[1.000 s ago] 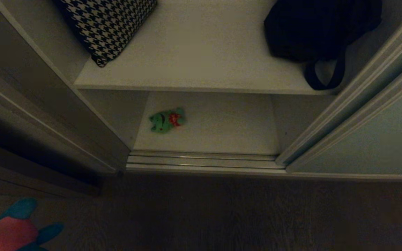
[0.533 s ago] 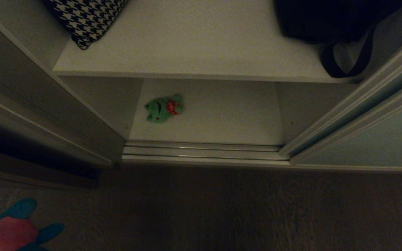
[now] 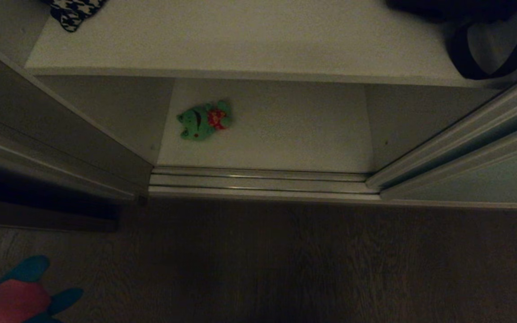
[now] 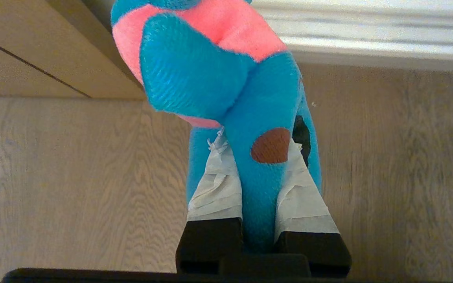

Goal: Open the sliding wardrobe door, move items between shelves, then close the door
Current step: Place the blue doll on the lower shelf

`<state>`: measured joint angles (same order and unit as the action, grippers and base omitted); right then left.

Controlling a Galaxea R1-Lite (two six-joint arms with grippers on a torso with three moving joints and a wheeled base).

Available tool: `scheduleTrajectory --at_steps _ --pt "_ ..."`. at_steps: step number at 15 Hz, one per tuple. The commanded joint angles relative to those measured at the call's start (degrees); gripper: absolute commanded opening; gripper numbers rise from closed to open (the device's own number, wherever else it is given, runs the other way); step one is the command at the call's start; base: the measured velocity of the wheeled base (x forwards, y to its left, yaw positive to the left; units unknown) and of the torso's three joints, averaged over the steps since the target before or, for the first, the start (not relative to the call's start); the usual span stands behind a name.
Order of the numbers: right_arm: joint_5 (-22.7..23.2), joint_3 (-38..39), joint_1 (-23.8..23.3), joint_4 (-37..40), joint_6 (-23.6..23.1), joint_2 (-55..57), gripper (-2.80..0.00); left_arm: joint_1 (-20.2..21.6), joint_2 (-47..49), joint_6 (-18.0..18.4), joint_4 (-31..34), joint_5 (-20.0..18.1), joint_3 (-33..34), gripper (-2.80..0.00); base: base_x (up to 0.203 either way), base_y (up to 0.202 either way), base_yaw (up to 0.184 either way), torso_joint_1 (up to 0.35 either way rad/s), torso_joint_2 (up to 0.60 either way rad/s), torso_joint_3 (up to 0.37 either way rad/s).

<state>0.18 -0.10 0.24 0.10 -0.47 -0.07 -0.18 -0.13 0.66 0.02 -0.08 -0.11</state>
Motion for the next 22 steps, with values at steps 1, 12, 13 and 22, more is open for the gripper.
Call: scheduleTrajectory --at_steps 1,12,13,22 --pt "0.1 0.0 0.0 0.0 0.0 0.0 -2.8 0.0 0.0 0.0 0.0 0.0 -0.1 -2.8 0.0 0.0 0.0 0.0 0.0 -0.195" --pt "0.1 0.0 0.0 0.0 0.0 0.0 -2.8 0.0 2.3 0.2 1.7 -0.8 -9.3 -2.8 0.0 0.0 0.0 0.002 0.0 -0.029" --pt "0.0 0.0 0.0 0.0 0.0 0.0 -2.8 0.0 6.1 -0.1 3.1 -1.7 -12.1 -2.8 0.0 0.0 0.0 0.0 0.0 0.0" --pt "0.0 0.0 0.0 0.0 0.0 -0.1 -2.8 -3.2 59.9 -3.0 2.6 -13.0 -25.6 -2.8 0.0 0.0 0.0 0.0 0.0 0.0"
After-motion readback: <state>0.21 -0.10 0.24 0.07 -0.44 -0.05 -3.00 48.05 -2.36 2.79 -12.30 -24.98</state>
